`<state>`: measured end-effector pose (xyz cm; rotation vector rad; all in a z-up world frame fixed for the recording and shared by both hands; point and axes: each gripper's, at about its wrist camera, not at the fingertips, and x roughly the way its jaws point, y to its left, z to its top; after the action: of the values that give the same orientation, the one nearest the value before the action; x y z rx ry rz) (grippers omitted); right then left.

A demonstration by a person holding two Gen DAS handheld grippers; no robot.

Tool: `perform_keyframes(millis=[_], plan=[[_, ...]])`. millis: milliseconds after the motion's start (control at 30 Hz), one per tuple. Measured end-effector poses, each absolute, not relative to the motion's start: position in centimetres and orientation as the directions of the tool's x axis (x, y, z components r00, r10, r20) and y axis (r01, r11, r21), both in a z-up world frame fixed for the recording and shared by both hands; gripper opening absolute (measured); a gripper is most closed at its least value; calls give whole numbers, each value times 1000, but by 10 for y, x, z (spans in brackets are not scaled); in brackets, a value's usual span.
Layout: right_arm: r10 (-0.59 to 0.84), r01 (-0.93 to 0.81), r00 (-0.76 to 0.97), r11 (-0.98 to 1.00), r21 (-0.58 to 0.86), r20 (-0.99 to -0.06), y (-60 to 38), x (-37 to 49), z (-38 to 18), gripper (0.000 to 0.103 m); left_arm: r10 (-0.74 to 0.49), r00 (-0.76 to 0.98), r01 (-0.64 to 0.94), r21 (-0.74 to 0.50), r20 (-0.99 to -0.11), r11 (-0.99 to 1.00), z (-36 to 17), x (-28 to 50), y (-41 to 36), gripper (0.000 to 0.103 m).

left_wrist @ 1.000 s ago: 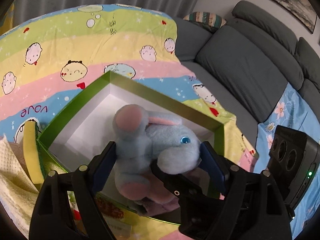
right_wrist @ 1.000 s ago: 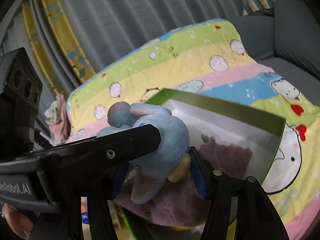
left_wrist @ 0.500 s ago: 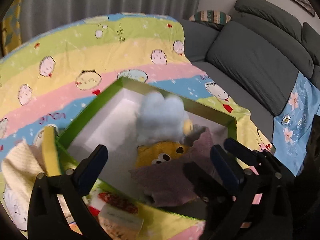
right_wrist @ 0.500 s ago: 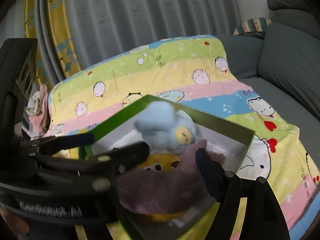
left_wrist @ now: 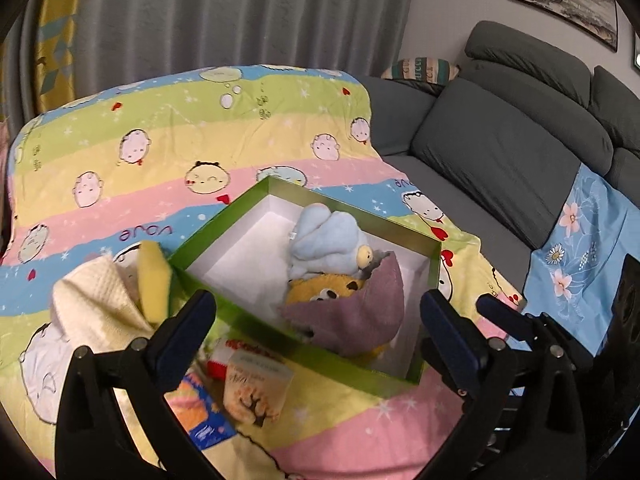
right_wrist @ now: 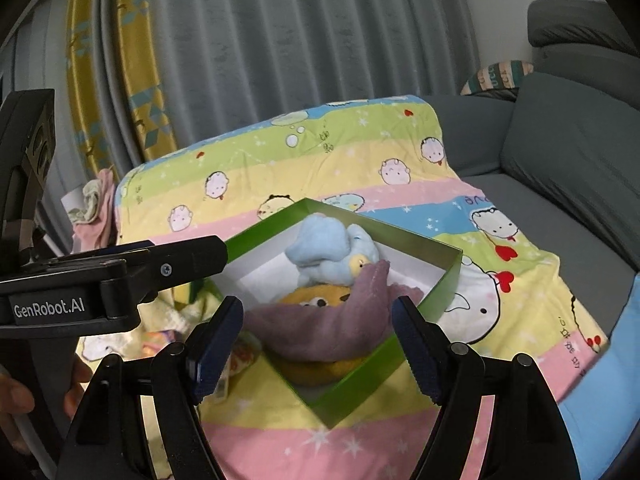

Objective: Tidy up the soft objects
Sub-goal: 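Grasp the colourful juice box with the right gripper and lift it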

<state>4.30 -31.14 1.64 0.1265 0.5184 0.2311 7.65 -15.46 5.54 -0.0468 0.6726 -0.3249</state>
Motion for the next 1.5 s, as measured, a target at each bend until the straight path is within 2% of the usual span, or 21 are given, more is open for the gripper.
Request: perform_keyframes(millis=[367, 700, 900, 1033, 1267, 1433, 1467, 1500], plan=[[294, -268, 816, 955, 124, -498, -278, 21, 18, 78, -267, 737, 205, -170, -622, 964, 45, 42, -115, 102], [351, -362, 753, 927, 95, -557, -245, 13, -3, 78, -233, 730, 71, -268, -642, 961, 16, 17, -40, 102], [415, -414, 679, 898, 151, -606, -232, 16, -30, 78, -236, 715, -12, -350, -658, 937, -17, 3, 0, 102], [491, -486, 601, 851, 199, -631, -215, 17, -50, 78, -261, 681, -16, -371, -684, 929, -37, 6, 3, 102], [542, -560, 533, 802, 210, -650, -177, 30, -72, 78, -333, 663, 74, -383, -671, 921, -45, 18, -16, 100], [551, -584, 508, 785, 206, -662, -157, 45, -83, 78, -382, 623, 106, -410, -683, 906, -56, 33, -24, 86], [546, -584, 510, 787, 198, -665, -155, 47, -84, 78, -390, 613, 107, -417, -687, 902, -58, 35, -25, 80], [548, -589, 509, 784, 196, -664, -152, 50, -85, 78, -403, 607, 111, -429, -685, 896, -60, 37, -25, 68]])
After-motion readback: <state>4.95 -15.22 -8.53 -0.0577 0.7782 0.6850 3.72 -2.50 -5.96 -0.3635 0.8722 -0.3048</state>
